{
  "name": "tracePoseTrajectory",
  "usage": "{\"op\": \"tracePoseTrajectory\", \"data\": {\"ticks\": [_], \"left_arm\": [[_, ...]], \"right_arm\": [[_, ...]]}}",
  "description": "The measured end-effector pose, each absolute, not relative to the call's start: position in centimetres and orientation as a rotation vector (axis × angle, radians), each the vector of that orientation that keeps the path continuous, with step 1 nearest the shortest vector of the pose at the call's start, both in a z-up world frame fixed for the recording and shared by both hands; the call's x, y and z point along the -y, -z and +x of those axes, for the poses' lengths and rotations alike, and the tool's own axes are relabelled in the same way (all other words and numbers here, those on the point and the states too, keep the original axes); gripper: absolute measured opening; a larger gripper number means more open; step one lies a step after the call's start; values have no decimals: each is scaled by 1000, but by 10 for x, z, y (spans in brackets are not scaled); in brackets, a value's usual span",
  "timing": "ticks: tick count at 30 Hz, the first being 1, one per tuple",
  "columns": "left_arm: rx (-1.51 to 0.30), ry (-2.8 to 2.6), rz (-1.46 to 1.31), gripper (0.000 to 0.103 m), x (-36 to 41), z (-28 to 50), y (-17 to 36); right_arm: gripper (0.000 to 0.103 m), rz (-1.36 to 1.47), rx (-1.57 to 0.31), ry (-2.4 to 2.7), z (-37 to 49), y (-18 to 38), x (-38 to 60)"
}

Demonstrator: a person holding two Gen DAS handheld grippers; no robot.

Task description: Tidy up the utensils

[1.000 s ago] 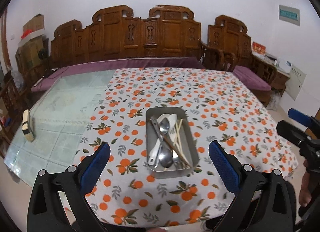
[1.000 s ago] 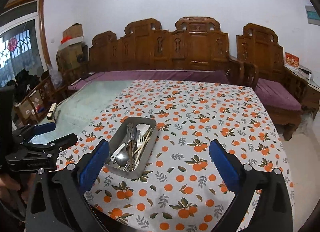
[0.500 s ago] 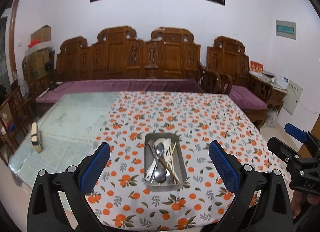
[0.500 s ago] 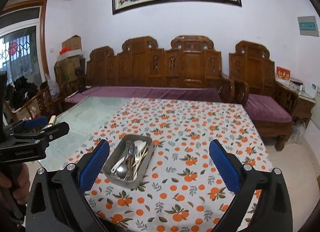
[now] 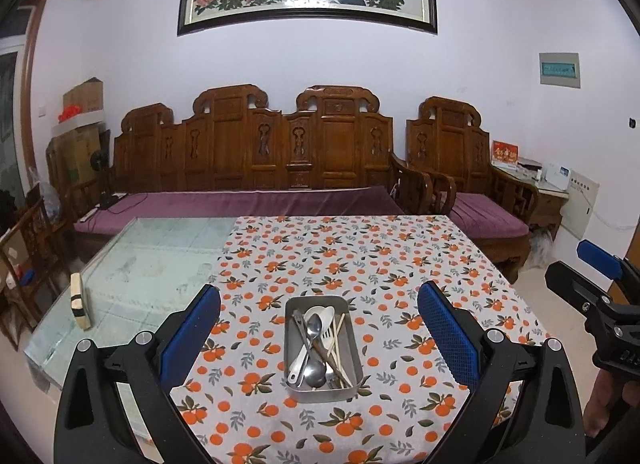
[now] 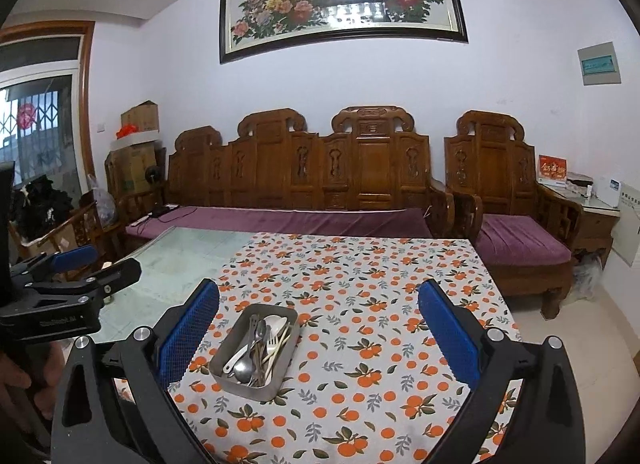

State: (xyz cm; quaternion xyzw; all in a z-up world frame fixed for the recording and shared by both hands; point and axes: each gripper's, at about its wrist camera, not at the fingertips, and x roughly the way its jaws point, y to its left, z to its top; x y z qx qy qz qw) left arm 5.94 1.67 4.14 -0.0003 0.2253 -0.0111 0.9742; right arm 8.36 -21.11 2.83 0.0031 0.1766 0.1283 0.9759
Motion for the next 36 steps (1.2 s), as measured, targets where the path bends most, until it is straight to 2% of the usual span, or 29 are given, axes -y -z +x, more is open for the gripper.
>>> {"op": "tracePoseTrajectory", "data": {"ticks": [36], "left_arm": [[-447, 27, 12, 95, -12, 49, -44]], "right_arm": [[100, 21, -357, -249, 82, -28, 210]]}}
